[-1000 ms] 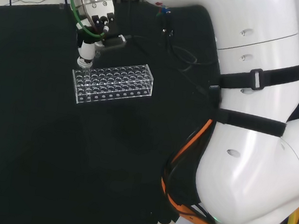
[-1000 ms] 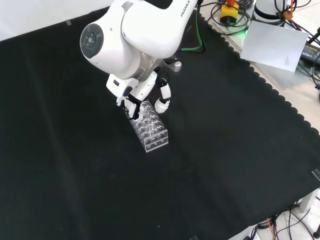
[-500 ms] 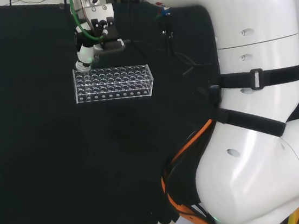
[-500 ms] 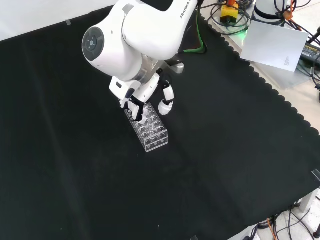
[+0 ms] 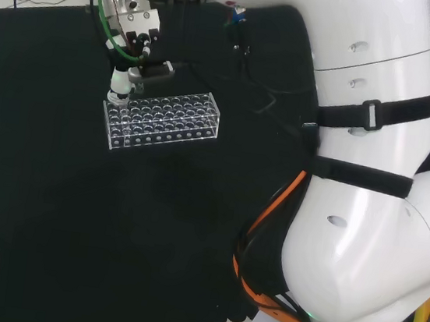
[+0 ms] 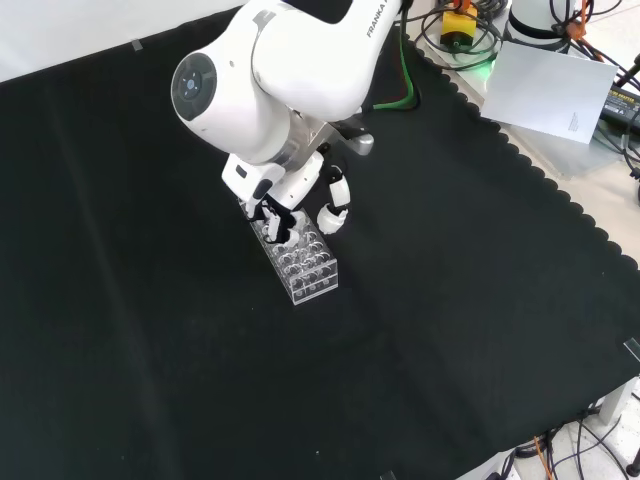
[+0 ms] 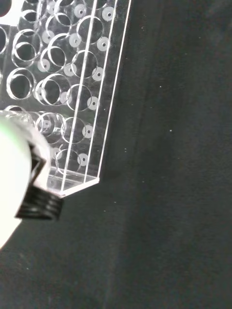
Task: Pick up the test tube.
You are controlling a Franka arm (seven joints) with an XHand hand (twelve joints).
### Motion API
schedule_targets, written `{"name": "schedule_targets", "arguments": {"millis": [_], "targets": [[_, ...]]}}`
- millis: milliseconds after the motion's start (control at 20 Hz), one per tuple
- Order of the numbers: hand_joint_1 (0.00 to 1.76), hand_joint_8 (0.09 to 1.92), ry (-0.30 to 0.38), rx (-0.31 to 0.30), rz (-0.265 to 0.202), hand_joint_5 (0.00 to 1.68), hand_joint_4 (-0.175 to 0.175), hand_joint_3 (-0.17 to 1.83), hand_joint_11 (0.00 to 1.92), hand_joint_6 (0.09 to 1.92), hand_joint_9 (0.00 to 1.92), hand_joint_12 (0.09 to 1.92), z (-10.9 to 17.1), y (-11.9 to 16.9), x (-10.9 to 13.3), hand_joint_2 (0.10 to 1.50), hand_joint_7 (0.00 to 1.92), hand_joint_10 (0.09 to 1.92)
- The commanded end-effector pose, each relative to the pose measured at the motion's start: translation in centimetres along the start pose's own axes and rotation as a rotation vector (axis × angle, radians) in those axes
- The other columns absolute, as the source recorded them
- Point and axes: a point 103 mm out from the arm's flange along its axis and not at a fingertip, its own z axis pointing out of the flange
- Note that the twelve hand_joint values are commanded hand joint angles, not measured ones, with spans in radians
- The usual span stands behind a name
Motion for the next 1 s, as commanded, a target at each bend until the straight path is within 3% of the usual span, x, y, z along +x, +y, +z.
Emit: {"name": "schedule_targets", "arguments": {"millis": [50,250,450,1000], "targets": [[1.17,0.8,0.044,-0.103,0.088,1.06,-0.175,0.6,0.89,0.81,1.37,1.31,-0.1,0.3,0.6,0.69,1.42,0.86],[1.31,0.68,0.103,-0.199,0.103,1.28,-0.175,0.81,1.17,0.68,1.47,1.18,-1.0,0.2,0.8,0.56,1.36,0.92],[1.33,0.57,0.098,-0.241,0.096,1.36,-0.175,0.88,1.3,0.58,1.54,1.08,-1.6,0.5,1.1,0.49,1.42,0.86],[1.34,0.37,0.066,-0.243,0.07,1.46,-0.175,0.9,1.39,0.4,1.62,1.02,-1.8,0.8,0.8,0.45,1.53,0.73]]}}
